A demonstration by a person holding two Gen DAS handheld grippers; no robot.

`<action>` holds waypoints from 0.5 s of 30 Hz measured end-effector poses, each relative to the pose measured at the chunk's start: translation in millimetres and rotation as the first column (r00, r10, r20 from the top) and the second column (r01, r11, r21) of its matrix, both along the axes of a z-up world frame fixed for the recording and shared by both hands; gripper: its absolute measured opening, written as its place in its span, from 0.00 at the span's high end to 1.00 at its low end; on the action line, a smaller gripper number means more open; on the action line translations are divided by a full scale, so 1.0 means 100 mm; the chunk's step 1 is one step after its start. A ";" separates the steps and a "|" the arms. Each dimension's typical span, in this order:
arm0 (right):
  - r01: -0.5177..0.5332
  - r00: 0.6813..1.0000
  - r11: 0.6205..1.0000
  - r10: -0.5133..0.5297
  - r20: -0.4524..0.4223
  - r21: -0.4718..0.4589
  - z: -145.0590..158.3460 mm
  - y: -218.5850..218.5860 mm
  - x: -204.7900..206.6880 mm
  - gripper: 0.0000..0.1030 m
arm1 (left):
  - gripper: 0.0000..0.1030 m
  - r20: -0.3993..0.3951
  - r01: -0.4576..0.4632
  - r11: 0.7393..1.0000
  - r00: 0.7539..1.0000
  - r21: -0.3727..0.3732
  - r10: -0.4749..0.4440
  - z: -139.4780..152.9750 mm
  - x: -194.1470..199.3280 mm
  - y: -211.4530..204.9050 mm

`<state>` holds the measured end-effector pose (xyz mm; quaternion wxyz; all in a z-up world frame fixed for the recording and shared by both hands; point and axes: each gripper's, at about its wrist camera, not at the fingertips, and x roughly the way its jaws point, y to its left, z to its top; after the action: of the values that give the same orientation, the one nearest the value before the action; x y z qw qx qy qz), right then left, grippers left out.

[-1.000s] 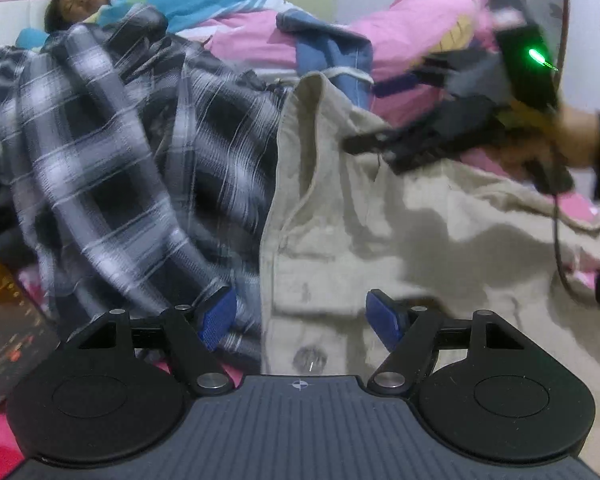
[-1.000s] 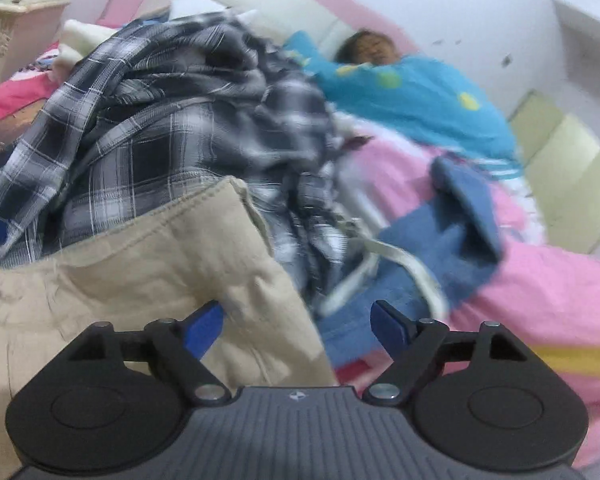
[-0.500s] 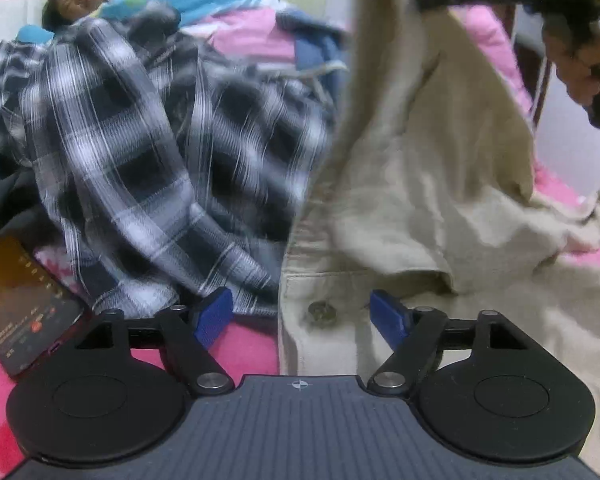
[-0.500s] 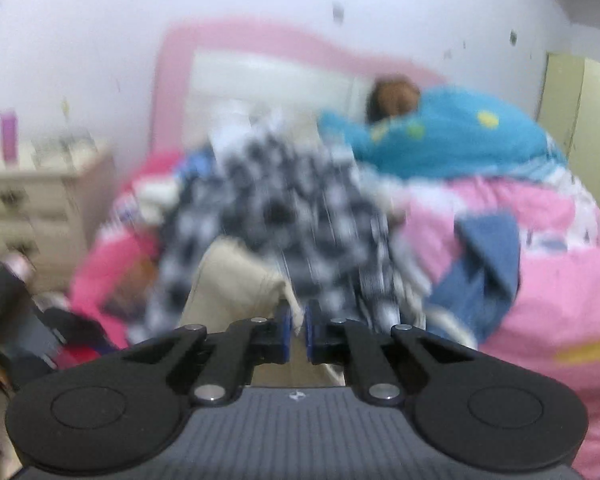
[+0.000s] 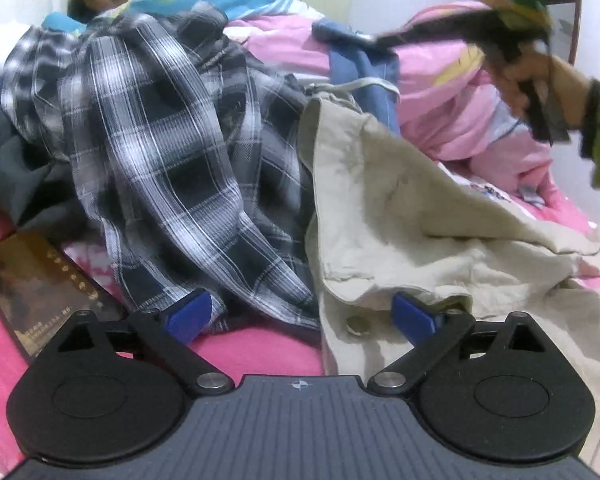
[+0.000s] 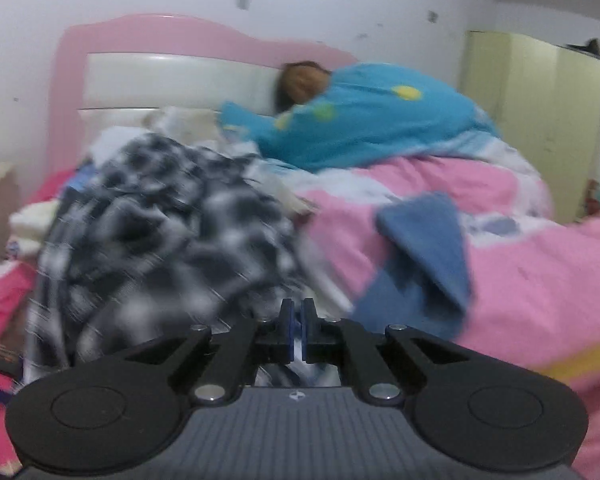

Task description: Fold clothes

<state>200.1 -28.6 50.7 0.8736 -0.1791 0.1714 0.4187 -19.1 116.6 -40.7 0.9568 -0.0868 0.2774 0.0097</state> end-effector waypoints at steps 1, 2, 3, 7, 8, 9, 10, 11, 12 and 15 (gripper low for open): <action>0.030 1.000 1.000 -0.030 0.003 0.000 0.01 -0.15 -0.03 0.91 | 0.05 0.004 -0.001 1.000 1.000 -0.001 0.001 -0.01 0.00 0.02; 0.068 0.998 0.998 -0.068 0.004 0.002 0.03 -0.32 -0.08 0.84 | 0.05 0.002 0.002 1.000 1.000 -0.011 -0.002 -0.01 0.01 0.03; 0.106 0.994 0.994 -0.106 0.004 0.004 0.04 -0.49 -0.13 0.81 | 0.05 0.000 0.005 1.000 1.000 -0.020 -0.005 -0.01 0.01 0.04; 0.281 0.959 0.958 -0.278 -0.058 0.057 0.09 -1.34 -0.48 0.64 | 0.05 -0.007 0.006 0.998 1.000 -0.062 -0.006 0.00 -0.04 0.07; 0.330 0.942 0.941 -0.324 -0.085 0.076 0.09 -1.55 -0.60 0.61 | 0.05 -0.012 -0.002 0.997 1.000 -0.074 0.001 0.00 -0.06 0.10; 0.383 0.921 0.918 -0.371 -0.122 0.099 0.10 -1.75 -0.72 0.59 | 0.05 -0.015 -0.008 0.996 1.000 -0.085 0.006 0.00 -0.07 0.12; 0.442 0.892 0.887 -0.417 -0.175 0.135 0.06 -1.98 -0.89 0.58 | 0.05 -0.020 -0.015 0.995 1.000 -0.102 0.013 0.01 -0.09 0.15; 0.500 0.858 0.849 -0.459 -0.231 0.169 0.03 -2.21 -1.06 0.52 | 0.05 -0.024 -0.023 0.993 1.000 -0.119 0.020 0.03 -0.12 0.19; 0.557 0.819 0.806 -0.496 -0.287 0.198 -0.01 -2.44 -1.23 0.49 | 0.05 -0.029 -0.031 0.991 0.999 -0.134 0.027 0.03 -0.15 0.22; 0.694 0.708 0.664 -0.562 -0.427 0.276 -0.15 -3.02 -1.84 0.42 | 0.05 -0.042 -0.035 0.982 0.999 -0.187 0.028 0.08 -0.25 0.32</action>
<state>16.3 -330.4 35.9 0.9435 0.1503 0.2623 0.1355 -44.1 148.8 -32.5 0.9385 -0.1808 0.2942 0.0004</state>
